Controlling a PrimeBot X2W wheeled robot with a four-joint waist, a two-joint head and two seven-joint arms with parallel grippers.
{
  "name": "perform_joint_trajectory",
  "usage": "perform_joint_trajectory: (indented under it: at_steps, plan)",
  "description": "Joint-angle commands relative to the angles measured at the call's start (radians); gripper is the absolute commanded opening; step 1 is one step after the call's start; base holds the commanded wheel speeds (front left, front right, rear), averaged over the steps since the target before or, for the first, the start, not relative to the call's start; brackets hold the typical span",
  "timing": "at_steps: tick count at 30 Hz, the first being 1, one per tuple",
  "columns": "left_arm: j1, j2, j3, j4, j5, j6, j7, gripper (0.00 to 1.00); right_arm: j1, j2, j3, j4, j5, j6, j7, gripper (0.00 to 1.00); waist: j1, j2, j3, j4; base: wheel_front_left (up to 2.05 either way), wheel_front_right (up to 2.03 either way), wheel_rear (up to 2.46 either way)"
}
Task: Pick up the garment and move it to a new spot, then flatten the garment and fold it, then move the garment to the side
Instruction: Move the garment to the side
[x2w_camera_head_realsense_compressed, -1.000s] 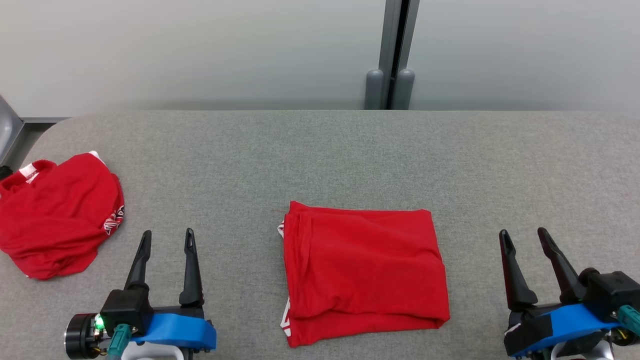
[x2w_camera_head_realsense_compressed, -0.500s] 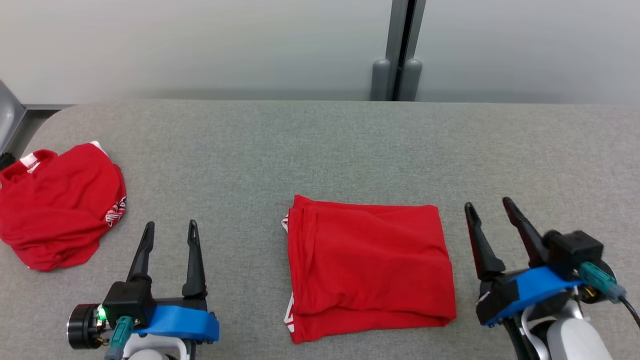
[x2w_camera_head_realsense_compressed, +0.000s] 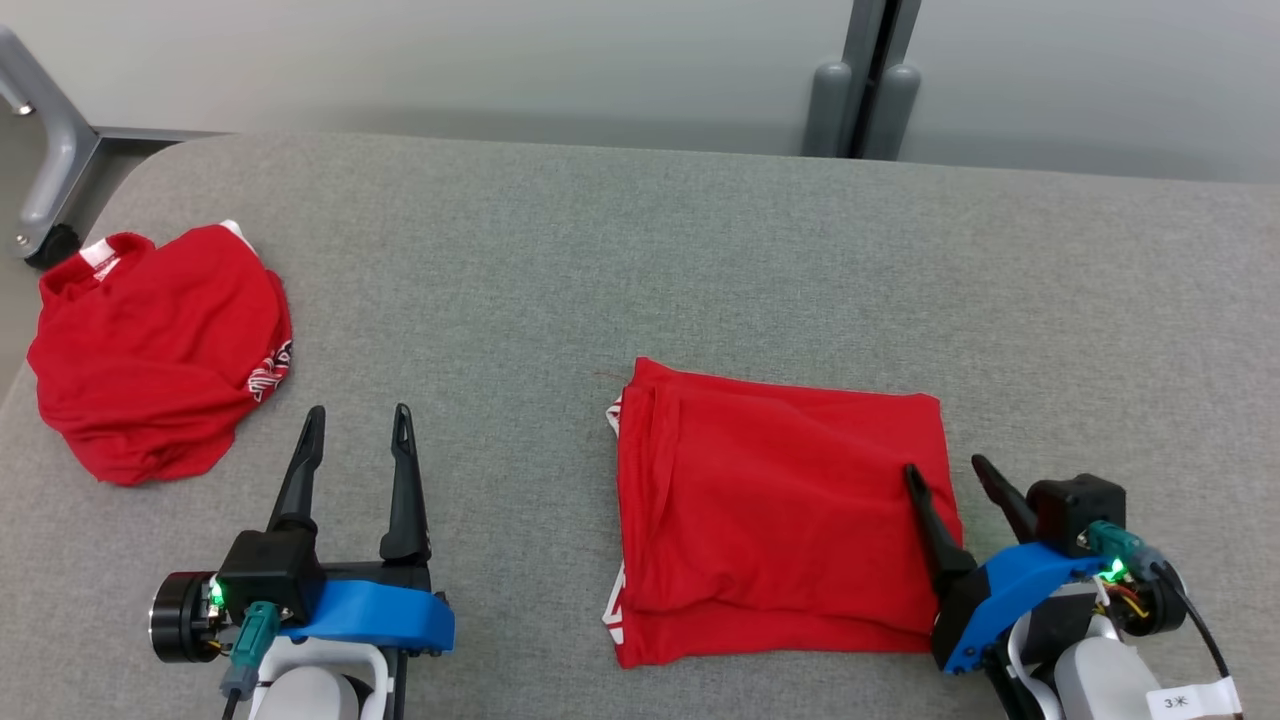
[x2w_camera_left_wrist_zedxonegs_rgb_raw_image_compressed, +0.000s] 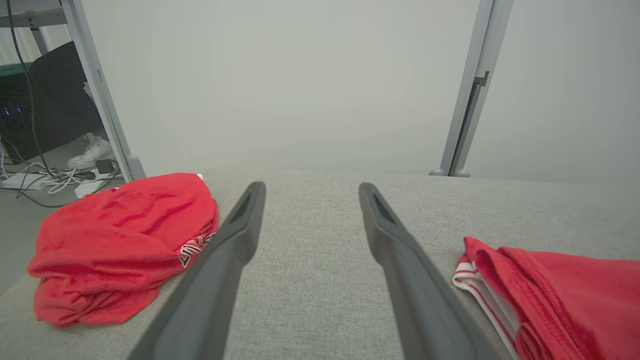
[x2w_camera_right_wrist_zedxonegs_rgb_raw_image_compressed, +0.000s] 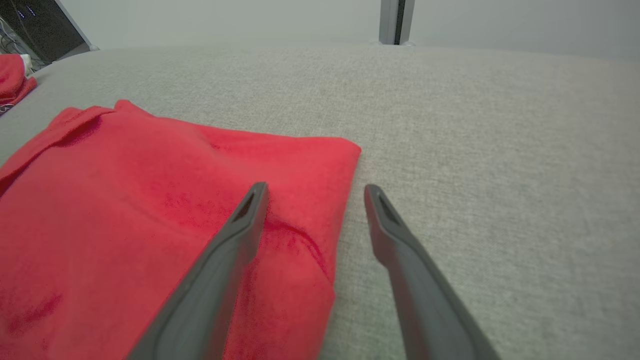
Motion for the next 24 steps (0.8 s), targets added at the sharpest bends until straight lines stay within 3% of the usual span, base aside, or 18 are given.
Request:
perform_joint_trajectory:
  at_steps: [1,12,13,14,18,24]
  plan:
    - [-0.013,-0.001,-0.004,0.001,-0.005,0.006,-0.004,1.00,-0.022,-0.001,0.001,0.023,0.001,0.001,-0.012,1.00,0.0000,0.0000,0.008,0.008,0.00,0.00,0.00]
    - [-0.021,-0.002,-0.007,0.007,-0.015,0.015,-0.004,1.00,-0.027,-0.001,0.060,0.225,0.036,0.001,-0.064,1.00,0.0000,0.0000,0.021,0.011,0.00,0.00,0.00]
    - [-0.022,-0.003,-0.008,0.008,-0.015,0.016,-0.004,1.00,-0.027,0.001,0.072,0.237,0.048,0.001,-0.069,0.19,0.0000,0.0000,0.020,0.010,0.00,0.00,0.00]
    - [-0.023,-0.002,-0.008,0.009,-0.015,0.016,-0.004,1.00,-0.029,0.002,0.082,0.246,0.060,0.001,-0.076,0.00,0.0000,0.0000,0.020,0.008,0.00,0.00,0.00]
    - [-0.023,-0.003,-0.010,0.009,-0.019,0.013,-0.004,1.00,-0.057,0.000,0.089,0.269,0.070,0.000,-0.110,0.00,0.0000,0.0000,0.023,-0.006,0.00,0.00,0.00]
    - [-0.049,-0.003,-0.012,-0.004,-0.022,0.016,-0.004,1.00,-0.124,-0.035,0.034,0.248,-0.023,0.000,-0.166,0.00,0.0000,0.0000,0.055,-0.044,0.00,0.00,0.00]
